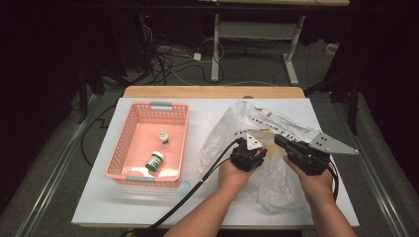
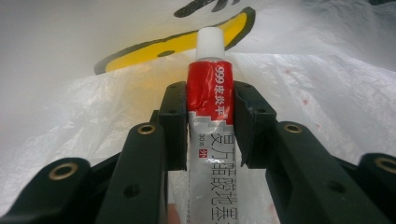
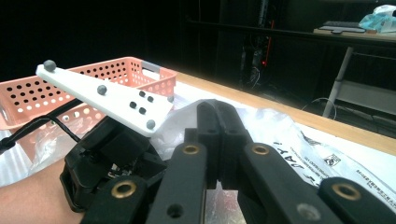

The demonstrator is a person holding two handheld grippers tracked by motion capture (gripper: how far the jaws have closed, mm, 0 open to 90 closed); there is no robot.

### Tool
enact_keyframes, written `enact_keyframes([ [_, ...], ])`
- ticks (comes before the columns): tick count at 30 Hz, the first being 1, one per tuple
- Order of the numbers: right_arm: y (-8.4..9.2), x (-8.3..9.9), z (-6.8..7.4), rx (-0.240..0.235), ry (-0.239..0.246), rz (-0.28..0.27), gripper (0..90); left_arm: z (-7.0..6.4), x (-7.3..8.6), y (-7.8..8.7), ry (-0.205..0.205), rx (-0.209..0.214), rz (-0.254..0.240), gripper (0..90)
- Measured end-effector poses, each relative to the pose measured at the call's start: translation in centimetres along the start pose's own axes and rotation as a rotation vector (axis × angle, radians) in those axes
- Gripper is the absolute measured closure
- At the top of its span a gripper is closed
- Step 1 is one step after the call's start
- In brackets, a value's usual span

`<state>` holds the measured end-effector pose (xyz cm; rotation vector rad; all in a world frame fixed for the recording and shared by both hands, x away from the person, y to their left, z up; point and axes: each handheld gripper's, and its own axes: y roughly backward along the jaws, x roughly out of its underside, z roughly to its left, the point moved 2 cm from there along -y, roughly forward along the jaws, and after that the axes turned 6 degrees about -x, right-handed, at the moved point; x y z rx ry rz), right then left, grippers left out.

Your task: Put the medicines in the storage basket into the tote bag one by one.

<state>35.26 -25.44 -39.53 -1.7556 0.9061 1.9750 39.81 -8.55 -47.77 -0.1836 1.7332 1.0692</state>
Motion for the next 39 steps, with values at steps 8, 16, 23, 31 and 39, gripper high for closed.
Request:
enact_keyframes([
  [8, 0.3, 0.0, -0.2, -0.001, 0.009, 0.004, 90.0, -0.3, 0.4, 2.1, -0.011, 0.066, -0.002, 57.3],
  [16, 0.5, 0.0, 0.1, -0.004, 0.017, 0.011, 90.0, -0.4, 1.7, 6.1, 0.023, 0.148, -0.036, 49.3],
  [23, 0.3, 0.0, 0.5, -0.007, 0.027, 0.019, 90.0, -0.9, 2.8, 9.4, -0.017, 0.204, -0.034, 43.4],
  [31, 0.4, 0.0, 0.6, -0.005, 0.032, 0.024, 90.0, -0.5, 3.4, 12.0, -0.022, 0.219, -0.030, 29.4],
  [39, 0.4, 0.2, 0.6, -0.001, 0.037, 0.031, 90.0, 0.2, 4.3, 13.9, -0.052, 0.217, -0.039, 6.3],
])
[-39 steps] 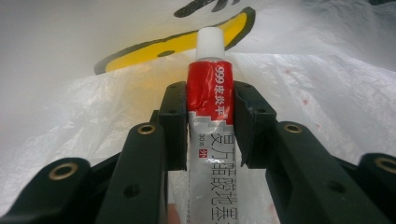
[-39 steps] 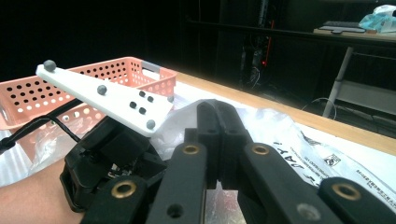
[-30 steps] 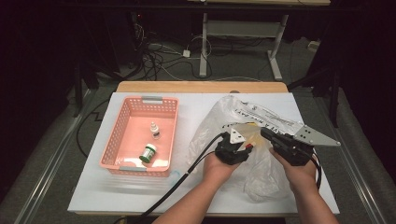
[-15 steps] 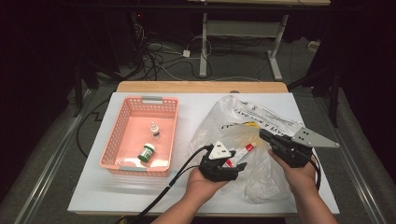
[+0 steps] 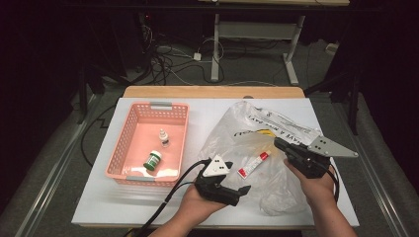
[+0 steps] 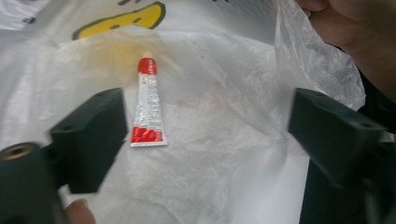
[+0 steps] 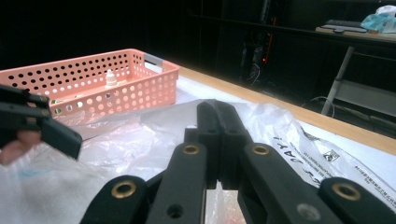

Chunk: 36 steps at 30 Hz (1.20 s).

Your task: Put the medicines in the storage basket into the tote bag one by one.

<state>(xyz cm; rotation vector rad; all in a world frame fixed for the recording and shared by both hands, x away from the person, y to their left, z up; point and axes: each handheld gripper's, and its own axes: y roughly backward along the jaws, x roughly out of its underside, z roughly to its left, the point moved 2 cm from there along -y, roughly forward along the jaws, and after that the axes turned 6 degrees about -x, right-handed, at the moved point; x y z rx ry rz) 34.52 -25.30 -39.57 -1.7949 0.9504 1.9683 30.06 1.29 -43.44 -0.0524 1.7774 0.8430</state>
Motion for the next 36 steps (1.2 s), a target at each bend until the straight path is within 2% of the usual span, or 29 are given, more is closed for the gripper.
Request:
enact_keyframes([
  [2, 0.0, 0.1, 0.0, 0.004, -0.002, 0.002, 90.0, 0.0, 0.1, 0.5, 0.008, 0.017, -0.008, 1.7],
  [3, 0.0, 0.1, 0.0, 0.005, -0.003, 0.004, 90.0, -0.1, 0.1, 0.7, -0.001, 0.023, -0.003, 0.0],
  [7, 0.2, 0.0, 0.0, 0.006, 0.000, 0.002, 90.0, 0.2, 0.4, 1.8, -0.013, -0.008, -0.012, 0.0],
  [9, 0.2, 0.0, 0.0, 0.007, 0.004, -0.001, 90.0, 0.8, 0.4, 2.3, 0.009, -0.028, -0.025, 0.0],
  [11, 0.3, 0.0, 0.0, 0.007, 0.000, -0.004, 90.0, 1.4, 0.5, 2.7, 0.026, -0.030, -0.031, 0.0],
  [14, 0.3, 0.0, -0.1, 0.011, 0.003, -0.003, 90.0, 2.2, 0.7, 3.4, 0.021, -0.080, -0.033, 0.0],
  [25, 0.6, 0.0, -0.1, 0.008, -0.004, -0.005, 90.0, 5.6, 1.3, 6.5, 0.068, -0.201, -0.043, 0.0],
  [30, 0.5, 0.1, -0.1, 0.007, 0.001, -0.004, 90.0, 7.1, 1.8, 7.9, 0.088, -0.259, -0.029, 0.0],
  [36, 0.5, 0.1, -0.1, 0.006, 0.001, -0.005, 90.0, 9.1, 2.4, 9.6, 0.136, -0.312, -0.038, 0.0],
])
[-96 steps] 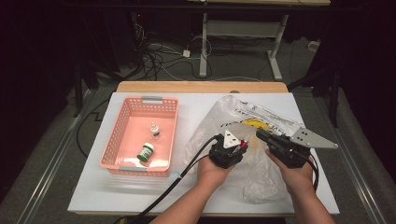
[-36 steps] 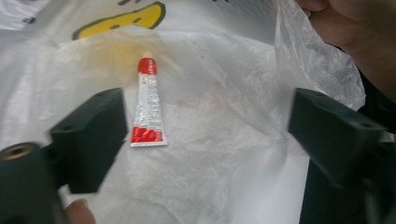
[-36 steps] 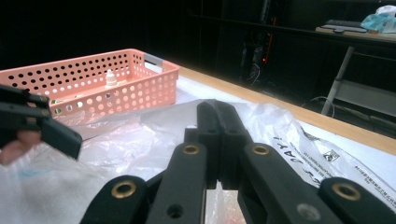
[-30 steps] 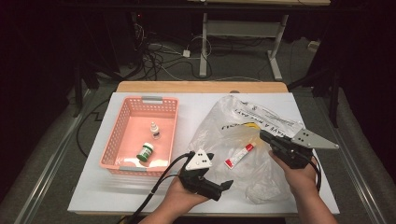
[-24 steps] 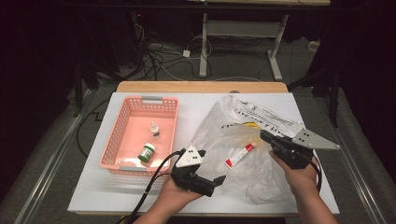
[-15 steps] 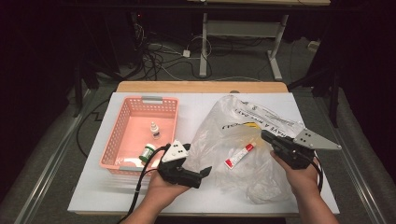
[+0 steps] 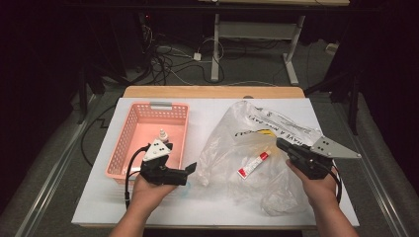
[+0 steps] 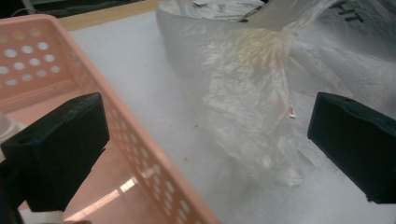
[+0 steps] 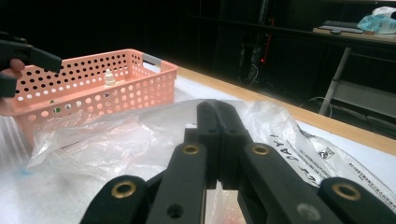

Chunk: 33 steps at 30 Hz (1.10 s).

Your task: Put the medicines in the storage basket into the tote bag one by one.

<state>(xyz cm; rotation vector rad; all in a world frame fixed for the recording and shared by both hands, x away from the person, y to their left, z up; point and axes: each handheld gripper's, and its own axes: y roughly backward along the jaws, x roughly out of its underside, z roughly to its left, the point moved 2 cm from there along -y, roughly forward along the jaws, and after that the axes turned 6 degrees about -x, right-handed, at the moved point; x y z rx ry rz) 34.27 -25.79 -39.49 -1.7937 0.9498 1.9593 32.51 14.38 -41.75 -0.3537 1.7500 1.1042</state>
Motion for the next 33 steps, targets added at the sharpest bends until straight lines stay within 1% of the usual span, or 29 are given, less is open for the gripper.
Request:
enact_keyframes([
  [3, 0.0, 0.0, 0.0, 0.001, -0.003, 0.000, 90.0, 1.1, 0.2, 0.4, 0.011, -0.039, 0.002, 0.0],
  [4, 0.0, 0.0, 0.0, 0.001, -0.003, 0.000, 90.0, 1.5, 0.2, 0.5, 0.020, -0.048, 0.001, 0.0],
  [6, 0.0, 0.0, 0.0, 0.001, -0.003, 0.000, 90.0, 2.2, 0.4, 0.8, 0.039, -0.055, 0.002, 0.0],
  [11, 0.0, 0.0, 0.0, 0.000, -0.002, 0.000, 90.0, 3.5, 0.7, 1.4, 0.055, -0.103, 0.011, 0.0],
  [18, 0.1, 0.0, 0.0, 0.002, -0.005, -0.002, 90.0, 5.0, 1.0, 2.1, 0.089, -0.129, 0.013, 0.0],
  [27, 0.2, 0.0, 0.0, 0.004, -0.007, -0.004, 90.0, 7.1, 1.7, 3.0, 0.134, -0.174, 0.010, 0.0],
  [32, 0.2, 0.0, 0.0, 0.002, -0.004, -0.002, 90.0, 7.9, 2.0, 3.2, 0.153, -0.189, 0.012, 0.0],
  [33, 0.2, 0.0, 0.0, 0.003, -0.010, -0.002, 90.0, 7.9, 2.0, 3.3, 0.155, -0.190, 0.012, 0.0],
])
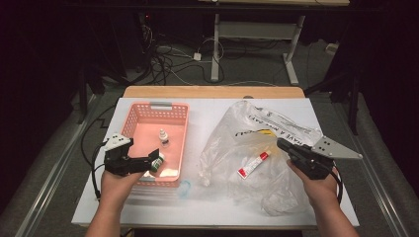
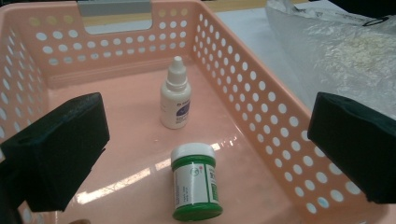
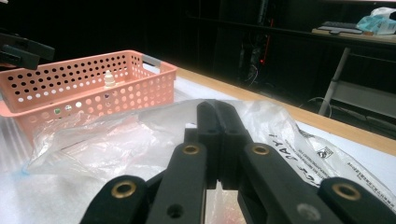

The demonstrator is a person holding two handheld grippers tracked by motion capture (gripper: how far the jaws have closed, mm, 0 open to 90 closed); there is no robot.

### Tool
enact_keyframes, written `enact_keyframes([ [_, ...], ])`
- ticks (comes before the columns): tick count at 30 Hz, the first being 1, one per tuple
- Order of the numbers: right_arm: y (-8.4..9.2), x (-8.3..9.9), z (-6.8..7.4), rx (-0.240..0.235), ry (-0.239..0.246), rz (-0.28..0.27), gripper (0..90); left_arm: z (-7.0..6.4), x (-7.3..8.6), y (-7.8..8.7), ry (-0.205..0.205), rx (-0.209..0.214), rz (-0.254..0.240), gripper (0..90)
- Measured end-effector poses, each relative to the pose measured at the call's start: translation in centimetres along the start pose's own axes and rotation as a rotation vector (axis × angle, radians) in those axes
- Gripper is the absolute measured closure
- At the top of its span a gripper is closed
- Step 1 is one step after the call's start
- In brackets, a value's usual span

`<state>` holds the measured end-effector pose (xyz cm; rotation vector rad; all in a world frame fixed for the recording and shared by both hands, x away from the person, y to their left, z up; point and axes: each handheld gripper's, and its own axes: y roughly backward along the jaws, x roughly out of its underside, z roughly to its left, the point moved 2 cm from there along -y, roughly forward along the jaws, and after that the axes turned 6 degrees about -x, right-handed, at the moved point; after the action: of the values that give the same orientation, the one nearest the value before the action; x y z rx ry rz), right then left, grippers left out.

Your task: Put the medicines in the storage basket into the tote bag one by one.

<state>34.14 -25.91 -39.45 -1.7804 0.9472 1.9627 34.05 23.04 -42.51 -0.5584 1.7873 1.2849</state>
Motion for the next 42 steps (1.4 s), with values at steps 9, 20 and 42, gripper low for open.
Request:
enact_keyframes([
  [9, -0.1, 0.1, 0.0, -0.001, 0.008, 0.000, 90.0, 0.1, -0.1, -0.3, 0.007, 0.003, 0.016, 0.0],
  [20, 0.0, 0.1, 0.0, -0.001, -0.004, 0.000, 90.0, 0.2, -1.6, -1.5, -0.005, 0.002, 0.129, 0.0],
  [42, 0.0, 0.2, -0.1, -0.001, -0.009, -0.003, 90.0, 1.6, -2.6, -7.2, -0.009, -0.007, 0.613, 1.9],
])
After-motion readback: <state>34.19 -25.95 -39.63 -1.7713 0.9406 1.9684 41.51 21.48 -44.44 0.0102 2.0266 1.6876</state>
